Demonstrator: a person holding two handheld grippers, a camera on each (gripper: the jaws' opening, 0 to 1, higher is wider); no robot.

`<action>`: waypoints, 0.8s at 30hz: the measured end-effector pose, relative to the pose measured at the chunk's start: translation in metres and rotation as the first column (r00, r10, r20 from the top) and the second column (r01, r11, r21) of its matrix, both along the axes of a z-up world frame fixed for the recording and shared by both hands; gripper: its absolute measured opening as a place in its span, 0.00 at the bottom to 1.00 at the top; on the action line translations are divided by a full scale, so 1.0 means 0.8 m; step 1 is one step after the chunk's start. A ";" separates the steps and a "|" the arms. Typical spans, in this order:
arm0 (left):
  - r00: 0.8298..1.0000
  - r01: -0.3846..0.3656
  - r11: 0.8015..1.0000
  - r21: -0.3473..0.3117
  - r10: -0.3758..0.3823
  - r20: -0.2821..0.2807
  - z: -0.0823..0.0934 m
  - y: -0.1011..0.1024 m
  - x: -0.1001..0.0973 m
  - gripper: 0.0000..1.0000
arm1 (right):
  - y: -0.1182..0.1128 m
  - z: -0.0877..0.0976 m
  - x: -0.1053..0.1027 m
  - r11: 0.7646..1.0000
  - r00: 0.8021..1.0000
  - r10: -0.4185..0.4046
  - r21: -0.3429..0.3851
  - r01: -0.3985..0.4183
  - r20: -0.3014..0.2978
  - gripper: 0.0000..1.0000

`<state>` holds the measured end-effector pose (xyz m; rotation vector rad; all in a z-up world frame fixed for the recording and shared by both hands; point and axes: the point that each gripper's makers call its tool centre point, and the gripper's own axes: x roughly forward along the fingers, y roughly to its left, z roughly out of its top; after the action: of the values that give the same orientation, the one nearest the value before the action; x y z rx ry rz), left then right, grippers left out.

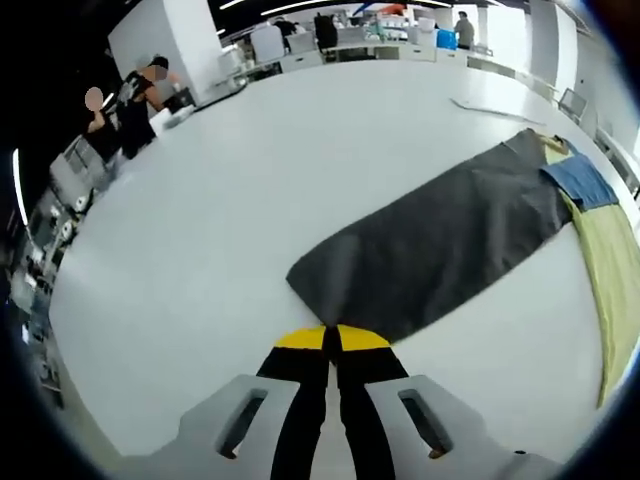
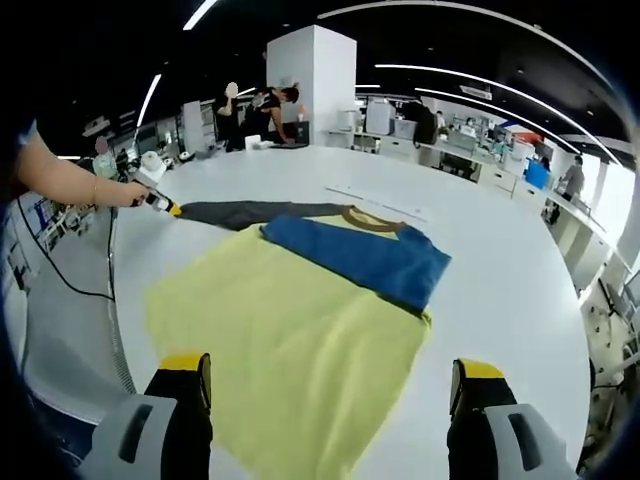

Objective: Fold the garment on the visible template until the final outline fits inside the template.

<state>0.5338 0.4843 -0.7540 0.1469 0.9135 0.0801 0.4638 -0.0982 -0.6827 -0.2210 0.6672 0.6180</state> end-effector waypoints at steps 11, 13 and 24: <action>1.000 -0.014 1.000 -0.021 0.014 0.017 0.013 -0.011 -0.005 0.00 | 0.000 0.001 0.000 1.000 1.000 0.001 0.005 -0.001 0.004 0.99; 1.000 -0.013 1.000 -0.022 0.013 0.020 0.016 -0.013 -0.006 0.00 | 0.001 0.002 0.000 1.000 1.000 0.004 0.008 -0.004 0.005 0.99; 0.998 0.048 0.999 -0.015 -0.047 0.048 0.041 -0.030 -0.002 0.00 | 0.005 0.000 -0.001 1.000 1.000 0.021 0.018 -0.021 0.005 0.99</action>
<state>0.5318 0.4605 -0.7215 0.1513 0.8629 0.0321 0.4630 -0.0942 -0.6827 -0.2132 0.6552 0.6434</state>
